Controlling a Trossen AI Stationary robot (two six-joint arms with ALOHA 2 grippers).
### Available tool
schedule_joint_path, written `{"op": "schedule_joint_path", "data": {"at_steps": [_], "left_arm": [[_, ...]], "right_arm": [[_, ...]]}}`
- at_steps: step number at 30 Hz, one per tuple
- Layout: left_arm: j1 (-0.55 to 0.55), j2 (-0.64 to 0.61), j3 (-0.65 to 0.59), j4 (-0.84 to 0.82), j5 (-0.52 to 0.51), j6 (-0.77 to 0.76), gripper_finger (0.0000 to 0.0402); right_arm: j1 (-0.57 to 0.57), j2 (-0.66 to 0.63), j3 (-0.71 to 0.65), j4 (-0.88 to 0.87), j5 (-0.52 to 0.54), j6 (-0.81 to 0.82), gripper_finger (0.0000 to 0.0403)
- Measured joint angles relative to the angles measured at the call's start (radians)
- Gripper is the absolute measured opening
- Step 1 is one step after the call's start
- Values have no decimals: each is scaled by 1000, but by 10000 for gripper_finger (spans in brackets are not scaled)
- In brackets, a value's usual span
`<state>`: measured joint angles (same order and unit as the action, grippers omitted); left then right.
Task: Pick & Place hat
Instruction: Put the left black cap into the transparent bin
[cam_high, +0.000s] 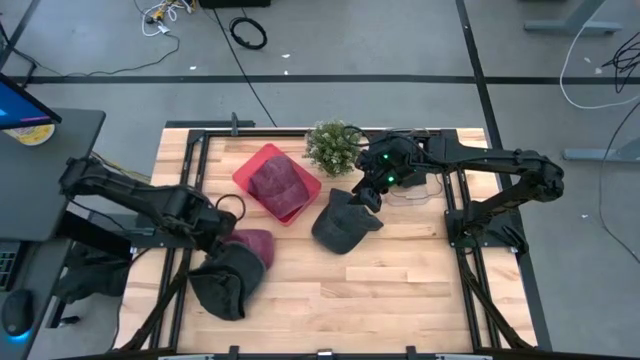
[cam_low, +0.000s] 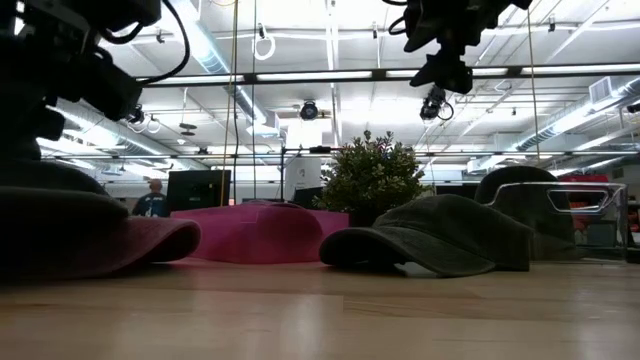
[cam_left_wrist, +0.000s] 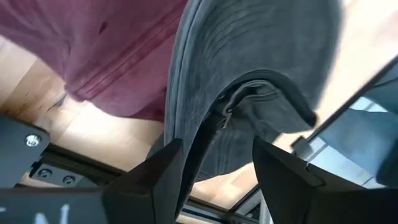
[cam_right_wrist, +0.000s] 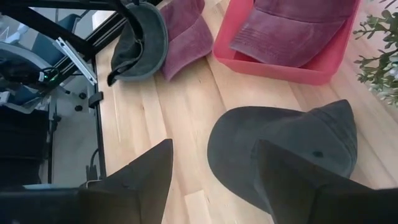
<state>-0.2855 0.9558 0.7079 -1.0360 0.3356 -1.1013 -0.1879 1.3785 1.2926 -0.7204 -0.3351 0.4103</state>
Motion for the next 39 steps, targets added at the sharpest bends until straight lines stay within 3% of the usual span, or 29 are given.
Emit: {"op": "schedule_joint_path", "data": {"at_steps": [8,14,21,25,31,39], "left_arm": [[-29,0,-12,-10,11,-52,198],[-29,0,48,-40,37,-42,198],[-35,-1,90,-176,-49,-31,198],[-61,0,67,-136,-120,-17,198],[-85,0,37,-80,-87,-14,198],[-115,0,37,-70,-125,-14,198]], "right_arm": [[0,0,0,4,0,2,231],[0,0,0,31,0,11,231],[0,0,0,52,0,26,231],[0,0,0,52,0,30,231],[0,0,0,52,2,45,231],[0,0,0,56,3,45,231]]}}
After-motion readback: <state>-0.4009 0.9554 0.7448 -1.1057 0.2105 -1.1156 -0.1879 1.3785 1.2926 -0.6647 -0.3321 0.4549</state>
